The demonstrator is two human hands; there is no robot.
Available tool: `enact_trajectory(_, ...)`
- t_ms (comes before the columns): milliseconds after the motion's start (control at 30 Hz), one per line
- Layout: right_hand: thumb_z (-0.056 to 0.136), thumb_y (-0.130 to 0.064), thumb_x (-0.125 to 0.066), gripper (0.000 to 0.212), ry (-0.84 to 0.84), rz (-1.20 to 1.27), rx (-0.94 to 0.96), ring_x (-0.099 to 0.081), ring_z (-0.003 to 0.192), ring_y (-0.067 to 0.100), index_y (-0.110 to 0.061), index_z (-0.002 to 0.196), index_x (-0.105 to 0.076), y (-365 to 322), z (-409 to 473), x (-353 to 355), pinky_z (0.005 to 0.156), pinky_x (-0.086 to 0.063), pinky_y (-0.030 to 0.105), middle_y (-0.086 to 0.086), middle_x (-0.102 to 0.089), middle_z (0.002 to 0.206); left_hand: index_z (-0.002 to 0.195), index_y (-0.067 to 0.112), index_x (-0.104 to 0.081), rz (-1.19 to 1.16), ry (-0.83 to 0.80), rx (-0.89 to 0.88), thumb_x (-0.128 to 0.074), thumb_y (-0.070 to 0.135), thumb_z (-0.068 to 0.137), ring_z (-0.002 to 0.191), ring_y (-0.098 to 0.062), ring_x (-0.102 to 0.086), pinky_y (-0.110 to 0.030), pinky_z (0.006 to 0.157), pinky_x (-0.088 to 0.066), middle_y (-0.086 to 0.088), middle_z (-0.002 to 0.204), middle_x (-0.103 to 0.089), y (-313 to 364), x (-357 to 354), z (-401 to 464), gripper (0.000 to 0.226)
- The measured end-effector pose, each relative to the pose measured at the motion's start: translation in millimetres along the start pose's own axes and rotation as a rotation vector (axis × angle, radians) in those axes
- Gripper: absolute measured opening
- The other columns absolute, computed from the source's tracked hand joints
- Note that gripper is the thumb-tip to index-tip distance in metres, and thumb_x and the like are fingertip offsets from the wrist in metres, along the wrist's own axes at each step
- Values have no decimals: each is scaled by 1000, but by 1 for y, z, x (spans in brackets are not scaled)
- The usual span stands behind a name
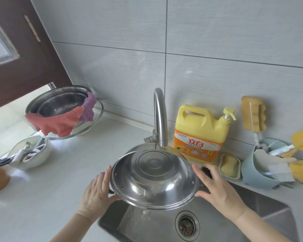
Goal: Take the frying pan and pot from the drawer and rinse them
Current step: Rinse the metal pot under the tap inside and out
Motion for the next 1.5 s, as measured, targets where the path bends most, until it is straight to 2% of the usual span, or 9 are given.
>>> enact_trajectory(167, 42, -29, -98, 144, -24, 3, -163, -60, 91, 12, -41, 154, -9, 26, -46, 24, 58, -55, 26, 6, -45, 119, 150, 2, -17, -25, -29, -91, -53, 67, 75, 79, -23, -60, -35, 67, -57, -7, 99, -54, 42, -21, 24, 106)
enact_trajectory(267, 37, -28, -100, 147, -51, 34, -284, -67, 73, 16, -44, 153, -10, 40, -71, 38, 49, -53, 25, 5, -44, 117, 149, 1, -15, -65, -17, -132, -56, 66, 77, 80, -19, -53, -31, 68, -52, -5, 96, -54, 66, -29, 36, 104)
enact_trajectory(367, 62, -50, -85, 118, 39, 41, -249, -60, 80, 10, -45, 153, -11, 45, -86, 51, 60, -52, 26, 8, -43, 114, 154, 3, -7, -86, -27, -151, -69, 62, 74, 75, -19, -58, -31, 67, -53, -5, 93, -57, 78, -31, 44, 117)
enact_trajectory(433, 50, -34, -96, 133, 41, 50, -270, -52, 86, 10, -45, 153, -12, 49, -88, 52, 65, -51, 24, 8, -43, 113, 155, 3, -5, -103, -52, -147, -77, 59, 70, 74, -20, -59, -32, 66, -53, -5, 94, -56, 81, -30, 45, 125)
enact_trajectory(533, 27, -21, -101, 157, -38, 45, -299, -60, 82, 9, -45, 153, -10, 48, -85, 44, 57, -54, 25, 7, -43, 114, 150, 2, -15, -84, -42, -131, -62, 63, 78, 78, -19, -56, -30, 72, -49, -5, 94, -58, 78, -28, 39, 106)
enact_trajectory(833, 48, -33, -96, 138, -44, 23, -83, -69, 86, 17, -35, 155, -10, 0, -25, 10, 59, -54, 24, 5, -44, 119, 137, -4, -35, 64, 15, -23, -52, 70, 75, 78, -24, -62, -37, 80, -44, -10, 94, -60, 16, -2, -4, 99)
enact_trajectory(1067, 55, -30, -94, 133, -62, 26, -1, -66, 81, 16, -34, 156, -7, -23, 0, -3, 53, -52, 23, 4, -40, 119, 145, -1, -25, 25, -24, 53, -34, 79, 86, 71, -23, -62, -35, 59, -55, -7, 85, -61, -14, 15, -24, 100)
enact_trajectory(1267, 48, -33, -96, 139, -14, -17, -75, -68, 84, 15, -36, 155, -8, -8, -28, 15, 57, -53, 23, 3, -43, 118, 142, -3, -30, 10, -3, -42, -50, 72, 75, 75, -24, -66, -33, 71, -54, -9, 93, -63, 14, 6, 0, 103)
enact_trajectory(1500, 48, -37, -95, 135, 53, -7, -290, -67, 74, 14, -44, 153, -10, 28, -97, 52, 53, -55, 24, 5, -44, 117, 155, 2, -7, -82, -15, -190, -63, 68, 72, 84, -21, -59, -34, 75, -54, -8, 101, -60, 81, -13, 40, 120)
Point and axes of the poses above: each hand's wrist, its own z-axis towards the middle knuckle, its own x-axis out of the back of the hand, y = z × x, the point moved 1 cm from there along z, towards the middle knuckle
